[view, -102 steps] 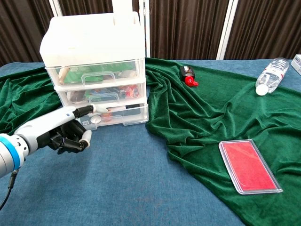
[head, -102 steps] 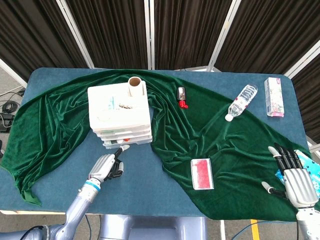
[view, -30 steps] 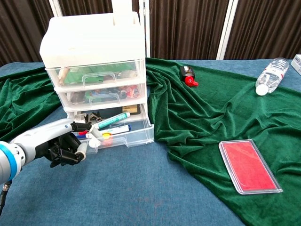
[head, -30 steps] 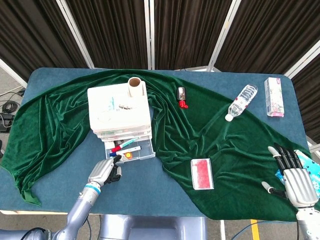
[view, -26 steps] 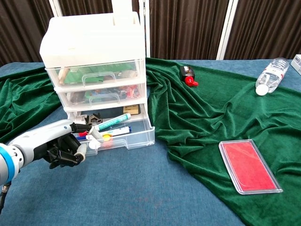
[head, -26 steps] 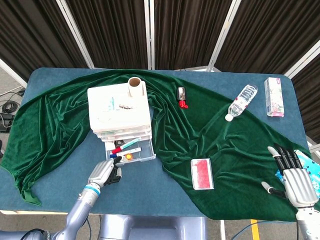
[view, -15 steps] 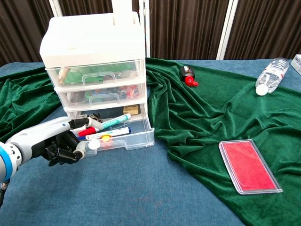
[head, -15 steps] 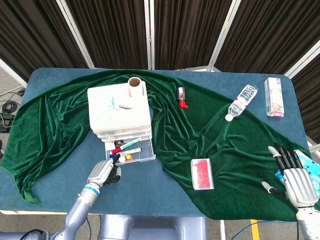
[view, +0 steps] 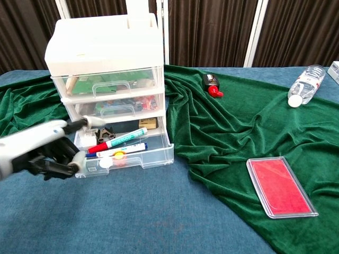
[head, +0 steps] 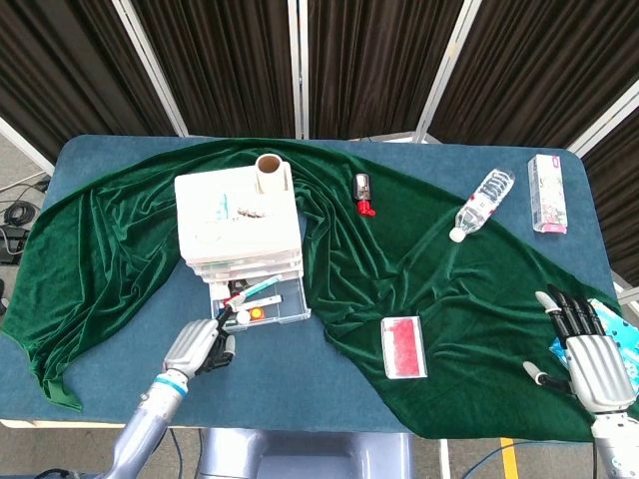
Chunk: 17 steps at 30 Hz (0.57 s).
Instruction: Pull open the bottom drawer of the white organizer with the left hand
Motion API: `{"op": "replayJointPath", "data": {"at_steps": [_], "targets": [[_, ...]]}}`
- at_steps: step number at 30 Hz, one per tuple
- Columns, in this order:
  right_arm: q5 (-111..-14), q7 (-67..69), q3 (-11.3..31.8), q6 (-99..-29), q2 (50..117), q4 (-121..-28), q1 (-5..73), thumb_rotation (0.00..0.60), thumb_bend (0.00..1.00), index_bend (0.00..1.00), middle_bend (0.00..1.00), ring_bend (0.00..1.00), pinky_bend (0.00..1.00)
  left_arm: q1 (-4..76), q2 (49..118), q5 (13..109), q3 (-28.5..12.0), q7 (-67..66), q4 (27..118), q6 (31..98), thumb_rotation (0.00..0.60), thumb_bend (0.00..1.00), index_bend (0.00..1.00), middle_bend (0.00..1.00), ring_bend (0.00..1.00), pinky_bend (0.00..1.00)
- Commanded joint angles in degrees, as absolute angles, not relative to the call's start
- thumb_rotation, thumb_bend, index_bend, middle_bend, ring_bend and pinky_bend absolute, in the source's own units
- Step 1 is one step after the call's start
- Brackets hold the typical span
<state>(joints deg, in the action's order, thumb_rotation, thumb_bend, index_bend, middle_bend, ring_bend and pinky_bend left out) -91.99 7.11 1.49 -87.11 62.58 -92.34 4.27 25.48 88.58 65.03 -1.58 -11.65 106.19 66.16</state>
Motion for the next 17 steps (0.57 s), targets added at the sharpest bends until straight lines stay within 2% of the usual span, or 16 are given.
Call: {"op": "replayJointPath", "data": {"at_steps": [1, 3, 5, 8, 9, 11, 17], "targets": [[-91.97, 6.6, 1.51, -87.03, 62.81, -92.27, 4.32, 0.6, 0.05, 0.01, 0.0, 0.0, 0.0, 21.46, 83.47, 75.27, 3.05, -8.24, 107.32, 71.88, 0.6, 0.53, 0.0, 0.64, 0.58, 0.58], [-92.09, 5.94, 1.48, -87.04, 63.07, -92.23, 4.35, 0.6, 0.05, 0.01, 0.0, 0.0, 0.0, 19.75, 81.76, 79.5, 4.75, -7.79, 106.32, 74.95, 0.6, 0.52, 0.0, 0.48, 0.43, 0.48], [-92.35, 4.54, 1.39, -86.99, 63.62, -92.11, 4.4, 0.6, 0.05, 0.01, 0.0, 0.0, 0.0, 16.84, 79.27, 84.93, 7.02, -9.58, 103.35, 80.58, 0.6, 0.47, 0.0, 0.25, 0.23, 0.33], [-92.45, 3.23, 1.4, -87.06, 64.17, -92.15, 4.41, 0.6, 0.05, 0.01, 0.0, 0.0, 0.0, 14.0, 78.41, 87.72, 7.79, -13.45, 100.1, 85.57, 0.6, 0.32, 0.0, 0.02, 0.02, 0.13], [-92.5, 2.9, 1.42, -87.11, 64.32, -92.11, 4.42, 0.6, 0.05, 0.01, 0.0, 0.0, 0.0, 13.18, 78.41, 88.32, 7.67, -14.69, 99.05, 87.08, 0.6, 0.26, 0.0, 0.0, 0.0, 0.07], [-92.52, 2.24, 1.45, -87.16, 64.62, -92.01, 4.43, 0.6, 0.05, 0.01, 0.0, 0.0, 0.0, 11.51, 78.46, 89.49, 7.42, -16.34, 96.92, 90.12, 0.6, 0.22, 0.0, 0.0, 0.0, 0.01], [-92.8, 0.95, 1.55, -87.58, 65.45, -91.43, 4.41, 0.6, 0.05, 0.01, 0.0, 0.0, 0.0, 7.49, 77.96, 90.77, 6.51, -16.33, 92.38, 96.07, 0.6, 0.21, 0.0, 0.0, 0.0, 0.0]]}}
